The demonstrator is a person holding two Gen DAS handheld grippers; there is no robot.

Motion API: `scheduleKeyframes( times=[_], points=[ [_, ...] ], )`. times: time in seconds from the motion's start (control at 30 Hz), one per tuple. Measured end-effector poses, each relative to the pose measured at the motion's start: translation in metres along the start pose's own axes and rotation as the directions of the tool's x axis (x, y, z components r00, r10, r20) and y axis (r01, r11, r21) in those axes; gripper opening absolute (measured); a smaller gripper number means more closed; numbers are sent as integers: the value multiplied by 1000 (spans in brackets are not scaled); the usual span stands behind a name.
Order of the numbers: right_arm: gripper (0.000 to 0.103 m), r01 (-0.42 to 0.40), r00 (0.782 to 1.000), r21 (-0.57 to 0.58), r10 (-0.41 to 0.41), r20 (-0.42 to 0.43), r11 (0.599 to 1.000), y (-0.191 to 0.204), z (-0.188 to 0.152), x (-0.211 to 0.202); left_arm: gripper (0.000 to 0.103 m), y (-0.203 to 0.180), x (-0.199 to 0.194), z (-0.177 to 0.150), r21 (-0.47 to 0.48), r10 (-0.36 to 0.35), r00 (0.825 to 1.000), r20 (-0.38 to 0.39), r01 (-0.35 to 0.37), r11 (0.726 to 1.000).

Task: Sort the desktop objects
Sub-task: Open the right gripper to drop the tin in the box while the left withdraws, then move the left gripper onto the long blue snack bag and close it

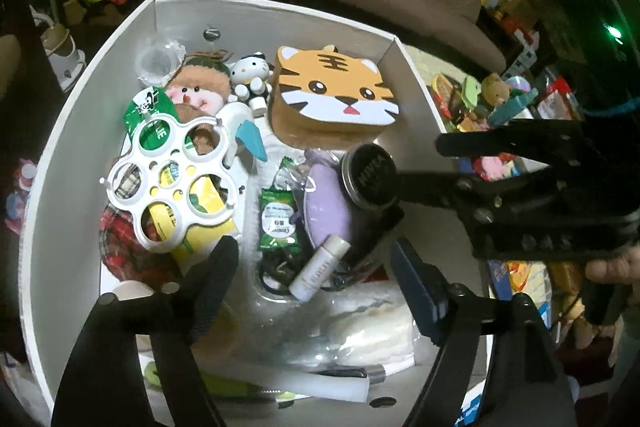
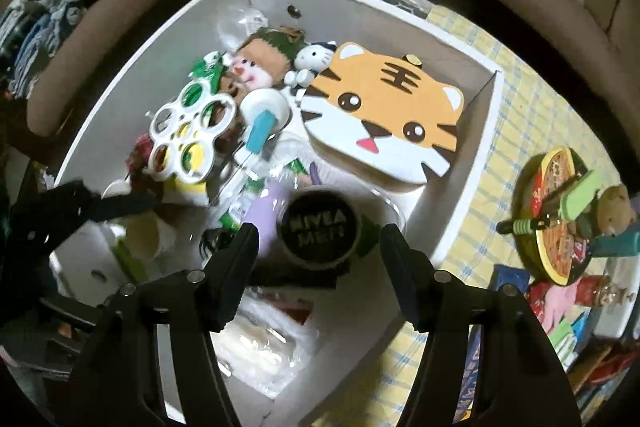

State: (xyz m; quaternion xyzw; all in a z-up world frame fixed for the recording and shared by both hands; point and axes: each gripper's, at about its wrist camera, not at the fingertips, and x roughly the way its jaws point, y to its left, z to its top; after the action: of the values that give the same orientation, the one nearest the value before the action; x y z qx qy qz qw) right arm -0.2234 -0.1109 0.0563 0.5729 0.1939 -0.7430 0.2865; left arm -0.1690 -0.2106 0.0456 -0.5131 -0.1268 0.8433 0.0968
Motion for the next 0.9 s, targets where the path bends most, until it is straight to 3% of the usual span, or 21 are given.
scheduleKeyframes(
  times=[0.23,0.4,0.47,0.57,0.77,0.9],
  points=[
    [62,-46,999,1,46,13,999,-4,-46,-19,92,-20,-13,-16,21,17,1000,-4,-17,1000],
    [78,-117,991,73,112,67,990,-12,-78,-37,102,-40,-32,-29,43,29,1000,10,-30,999],
    [89,-139,987,114,127,100,984,-19,-96,-44,103,-50,-41,-35,51,24,999,26,-25,998],
    [95,-163,979,145,142,150,976,-27,-123,-56,103,-67,-49,-44,63,18,999,31,-20,998],
    [99,-159,969,188,116,219,969,-61,-185,-87,103,-117,-49,-62,111,28,999,22,-31,993],
    [100,-133,966,234,73,248,963,-102,-225,-107,103,-158,-45,-70,148,-26,1000,12,24,989]
  ],
)
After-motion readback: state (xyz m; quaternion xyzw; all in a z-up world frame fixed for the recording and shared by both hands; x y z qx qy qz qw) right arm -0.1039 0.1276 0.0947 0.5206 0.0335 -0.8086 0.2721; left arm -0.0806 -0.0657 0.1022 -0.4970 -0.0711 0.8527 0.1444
